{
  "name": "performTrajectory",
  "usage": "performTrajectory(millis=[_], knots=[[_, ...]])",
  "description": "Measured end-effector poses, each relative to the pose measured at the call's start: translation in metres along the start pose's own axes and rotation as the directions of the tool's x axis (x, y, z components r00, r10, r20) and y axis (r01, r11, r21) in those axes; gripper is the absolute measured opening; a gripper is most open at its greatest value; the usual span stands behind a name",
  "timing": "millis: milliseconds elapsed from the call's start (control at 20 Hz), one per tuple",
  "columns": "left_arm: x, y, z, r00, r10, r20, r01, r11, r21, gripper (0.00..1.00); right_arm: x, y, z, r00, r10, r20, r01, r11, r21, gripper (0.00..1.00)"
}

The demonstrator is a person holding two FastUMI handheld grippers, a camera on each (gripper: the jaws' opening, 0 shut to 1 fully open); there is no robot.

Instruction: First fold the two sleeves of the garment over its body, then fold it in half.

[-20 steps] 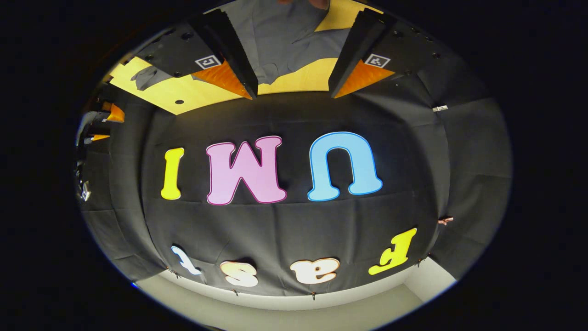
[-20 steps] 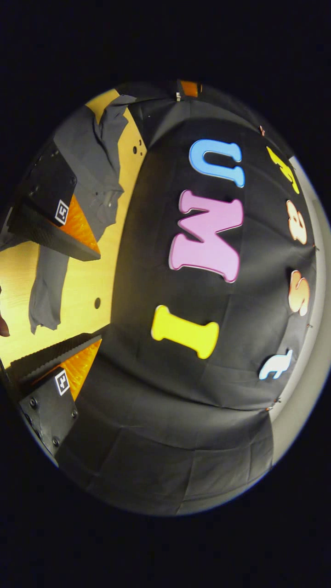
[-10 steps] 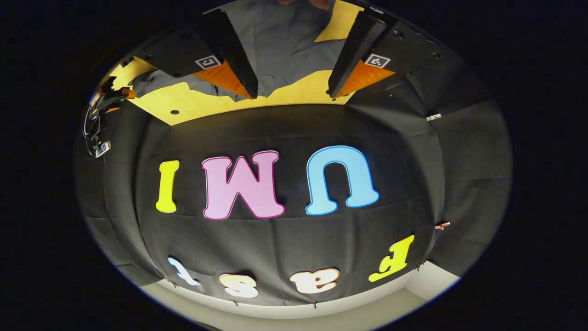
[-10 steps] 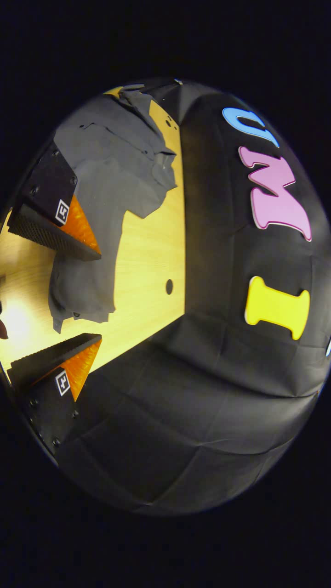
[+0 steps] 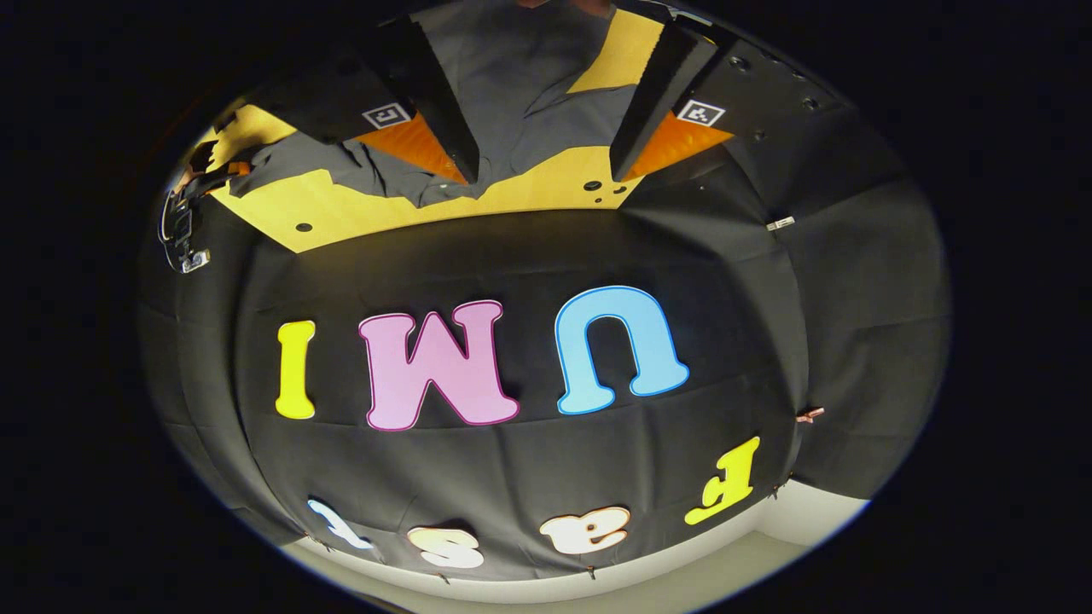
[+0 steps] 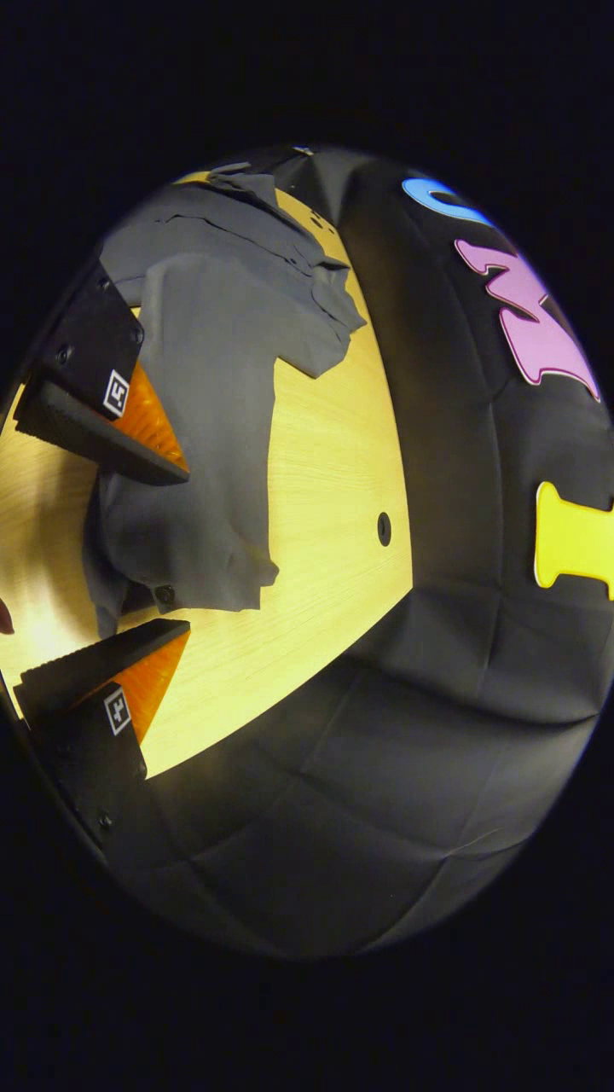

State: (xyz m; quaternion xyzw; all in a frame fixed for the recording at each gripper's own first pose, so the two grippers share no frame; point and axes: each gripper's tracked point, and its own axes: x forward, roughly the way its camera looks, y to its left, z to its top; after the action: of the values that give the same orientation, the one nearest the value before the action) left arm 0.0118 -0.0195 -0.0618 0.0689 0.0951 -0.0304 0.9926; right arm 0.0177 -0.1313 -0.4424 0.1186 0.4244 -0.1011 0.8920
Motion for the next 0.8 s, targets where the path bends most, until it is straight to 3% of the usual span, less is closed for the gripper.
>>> performTrajectory(millis=[200,400,650,700,800], knots=[[-0.006,0.001,0.0,1.0,0.025,-0.005,-0.025,1.0,0.001,0.97,0.009,0.008,-0.021,0.998,0.026,-0.063,-0.029,0.999,-0.042,0.98],[-0.012,0.006,0.001,0.998,0.064,0.0,-0.064,0.998,-0.017,0.97,0.009,0.007,-0.016,0.999,0.025,-0.042,-0.026,0.999,-0.023,0.94],[-0.019,0.013,-0.01,0.995,0.097,-0.028,-0.098,0.994,-0.04,0.97,0.013,0.014,-0.012,0.998,0.025,-0.06,-0.025,1.0,0.009,0.15],[-0.018,0.015,-0.01,0.994,0.103,-0.027,-0.104,0.994,-0.043,0.97,0.014,0.014,-0.012,0.998,0.023,-0.059,-0.022,1.0,0.018,0.08],[-0.021,0.018,-0.01,0.994,0.11,-0.022,-0.111,0.993,-0.039,0.97,0.003,0.011,-0.002,1.0,0.019,-0.025,-0.019,1.0,0.018,0.08]])
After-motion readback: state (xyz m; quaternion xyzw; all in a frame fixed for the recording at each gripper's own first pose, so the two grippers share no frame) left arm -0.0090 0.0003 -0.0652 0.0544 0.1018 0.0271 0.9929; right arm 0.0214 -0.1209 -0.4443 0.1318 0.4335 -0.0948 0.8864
